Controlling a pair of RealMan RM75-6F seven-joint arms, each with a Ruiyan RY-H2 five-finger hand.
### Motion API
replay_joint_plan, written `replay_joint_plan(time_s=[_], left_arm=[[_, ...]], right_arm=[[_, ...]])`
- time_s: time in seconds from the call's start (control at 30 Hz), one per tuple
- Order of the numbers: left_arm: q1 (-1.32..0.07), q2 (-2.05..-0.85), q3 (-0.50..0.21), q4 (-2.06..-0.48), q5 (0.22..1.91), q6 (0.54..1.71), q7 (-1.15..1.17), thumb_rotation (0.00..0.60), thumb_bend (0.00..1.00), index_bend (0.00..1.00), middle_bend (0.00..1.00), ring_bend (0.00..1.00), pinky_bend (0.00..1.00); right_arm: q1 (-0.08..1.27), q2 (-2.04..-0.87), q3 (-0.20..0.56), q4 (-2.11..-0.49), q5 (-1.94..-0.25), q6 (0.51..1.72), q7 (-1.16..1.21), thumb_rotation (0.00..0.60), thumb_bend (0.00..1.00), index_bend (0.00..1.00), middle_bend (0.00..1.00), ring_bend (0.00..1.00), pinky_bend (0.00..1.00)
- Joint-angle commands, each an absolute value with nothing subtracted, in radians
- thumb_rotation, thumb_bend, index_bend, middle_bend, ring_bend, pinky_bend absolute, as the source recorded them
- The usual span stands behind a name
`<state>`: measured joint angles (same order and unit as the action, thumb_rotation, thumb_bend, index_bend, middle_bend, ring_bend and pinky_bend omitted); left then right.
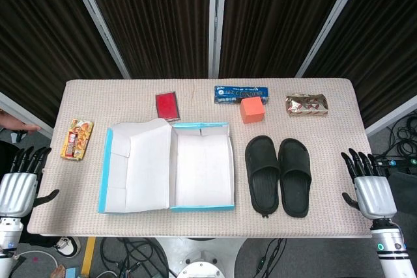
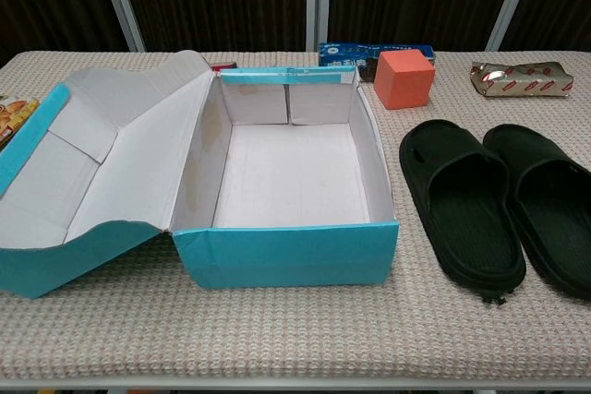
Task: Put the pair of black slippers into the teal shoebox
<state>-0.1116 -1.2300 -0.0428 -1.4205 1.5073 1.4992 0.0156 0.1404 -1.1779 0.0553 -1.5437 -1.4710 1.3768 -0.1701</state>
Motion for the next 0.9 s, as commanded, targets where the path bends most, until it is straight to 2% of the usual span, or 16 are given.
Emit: replay_joint_plan(time_s=[0.03,0.67,0.9], left_arm=[[-0.11,-1.228,-0.044,-1.421,1.503,1.498,0.013,0.6,0.12,0.08,0.1,0.02,0.04],[-0.122,-1.207,-0.03,-1.47,1.488,1.438,0.019,0.6,0.12,0.08,0.1,0.02,0.04],[-0.124,-1.214,-0.021,-1.45,1.499,1.43,-0.013,0.6,0.12,0.08,0.1,0.02,0.04]], right_arm=[[0.145,-1.161,0.059,-1.558,-1.461,1.369,-0.169,0.6,0.08,0.0,0.0,0.0,0.0],[0.172,-1.135,0.059,-1.561,-1.464,1.329,-0.129,0.6,0.08,0.0,0.0,0.0,0.0],[0.238,-1.11,0.054,-1.576,-1.489,1.234,-0.132,0.6,0.1,0.0,0.0,0.0,0.0]])
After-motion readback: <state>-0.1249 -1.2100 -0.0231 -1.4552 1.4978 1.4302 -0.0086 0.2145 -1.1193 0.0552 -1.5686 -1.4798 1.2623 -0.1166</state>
